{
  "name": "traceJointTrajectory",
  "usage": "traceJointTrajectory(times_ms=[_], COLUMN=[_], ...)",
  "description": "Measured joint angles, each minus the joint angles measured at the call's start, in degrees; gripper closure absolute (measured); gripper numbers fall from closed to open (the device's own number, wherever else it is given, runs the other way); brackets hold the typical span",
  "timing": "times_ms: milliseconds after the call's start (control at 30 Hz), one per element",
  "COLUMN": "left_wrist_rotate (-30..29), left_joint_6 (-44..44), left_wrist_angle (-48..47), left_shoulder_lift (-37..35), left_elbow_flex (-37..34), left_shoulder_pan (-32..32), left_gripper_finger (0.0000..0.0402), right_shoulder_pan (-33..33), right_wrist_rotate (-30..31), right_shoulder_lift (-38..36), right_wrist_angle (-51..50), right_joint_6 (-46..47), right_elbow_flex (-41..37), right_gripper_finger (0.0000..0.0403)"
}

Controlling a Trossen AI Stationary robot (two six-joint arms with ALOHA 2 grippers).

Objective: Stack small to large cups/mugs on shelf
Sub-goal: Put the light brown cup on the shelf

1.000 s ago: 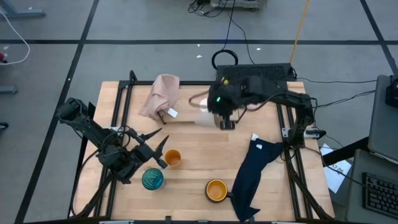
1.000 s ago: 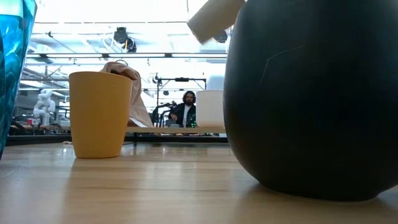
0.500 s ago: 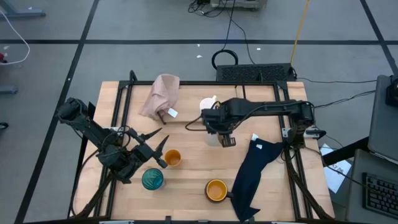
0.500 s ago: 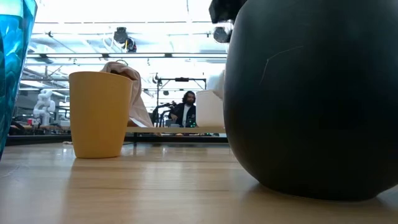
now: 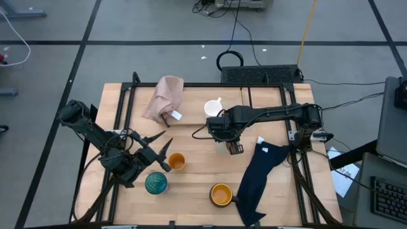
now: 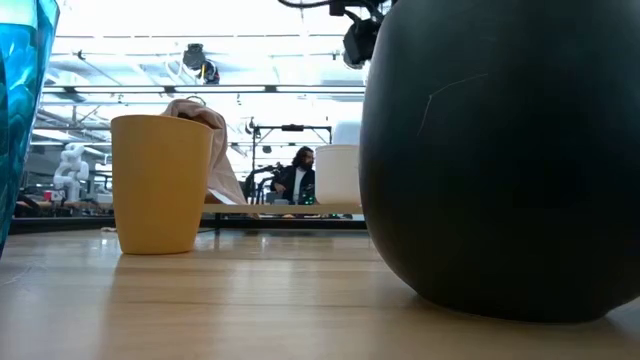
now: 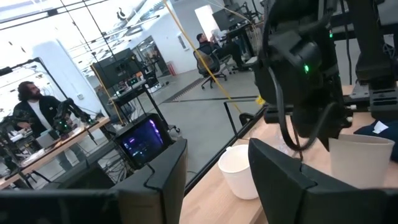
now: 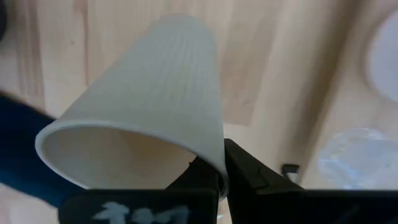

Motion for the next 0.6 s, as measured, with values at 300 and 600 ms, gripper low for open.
traceJointTrajectory(times_ms=[300,600], left_wrist_rotate=[0.00,0.00], left_joint_6=[0.02,0.13], left_wrist_angle=[0.00,-0.01], left_shoulder_lift=[0.00,0.00], left_elbow_flex=[0.02,0.02], left_shoulder_pan=[0.00,0.00], left_gripper_finger=[0.0229,0.0229], right_shoulder_pan=[0.04,0.13], right_wrist_rotate=[-0.37,-0.17], right_shoulder_lift=[0.08,3.23], right_wrist_angle=[0.37,-1.60], right_joint_6=[-0.11,-0.62], right_elbow_flex=[-4.25,-5.81], right_gripper_finger=[0.0403,0.0403])
